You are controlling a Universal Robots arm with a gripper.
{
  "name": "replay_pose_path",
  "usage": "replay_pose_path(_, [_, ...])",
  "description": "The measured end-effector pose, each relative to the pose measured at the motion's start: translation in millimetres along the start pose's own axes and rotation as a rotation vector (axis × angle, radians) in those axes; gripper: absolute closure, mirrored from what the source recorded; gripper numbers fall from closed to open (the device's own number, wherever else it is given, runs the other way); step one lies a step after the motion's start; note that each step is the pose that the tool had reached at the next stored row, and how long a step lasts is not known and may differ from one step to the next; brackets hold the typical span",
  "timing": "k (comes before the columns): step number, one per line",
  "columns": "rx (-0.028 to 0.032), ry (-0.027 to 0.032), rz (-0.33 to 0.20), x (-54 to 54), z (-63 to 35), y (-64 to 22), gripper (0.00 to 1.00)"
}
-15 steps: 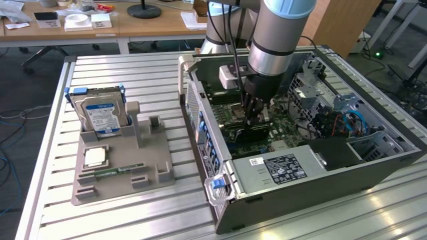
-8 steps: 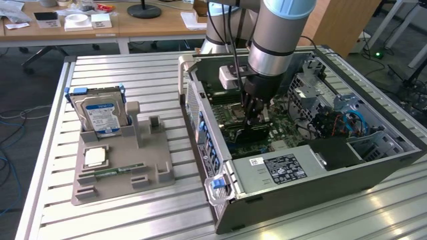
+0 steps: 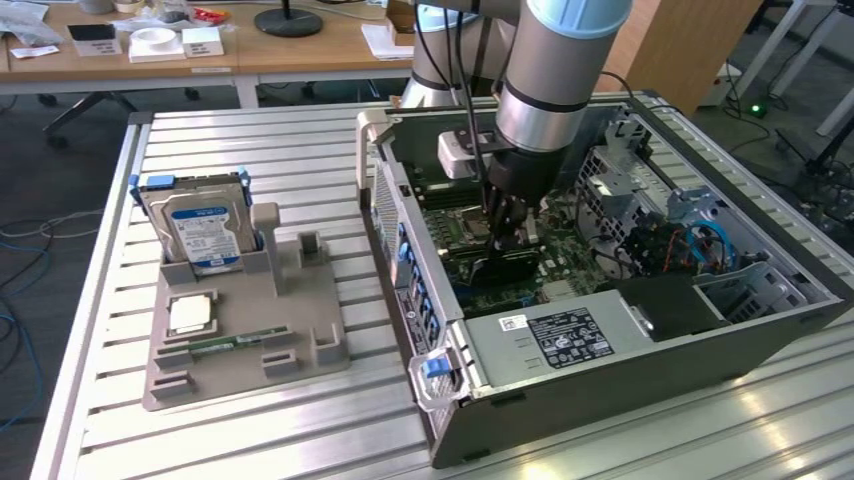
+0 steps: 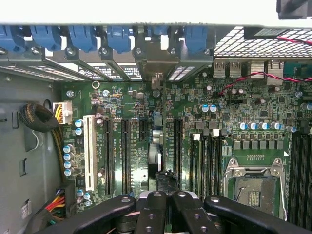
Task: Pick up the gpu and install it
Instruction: 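Press down on the gpu until it lock into place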
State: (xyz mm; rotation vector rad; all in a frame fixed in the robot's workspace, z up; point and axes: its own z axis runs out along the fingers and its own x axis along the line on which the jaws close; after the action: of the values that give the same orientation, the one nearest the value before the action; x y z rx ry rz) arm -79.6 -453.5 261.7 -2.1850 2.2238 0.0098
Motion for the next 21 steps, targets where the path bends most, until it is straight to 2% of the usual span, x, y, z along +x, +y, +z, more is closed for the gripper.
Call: replay_pose_path(21, [-0.0002,-0.0006,0.0,0.1,2.1,0.6,0.89])
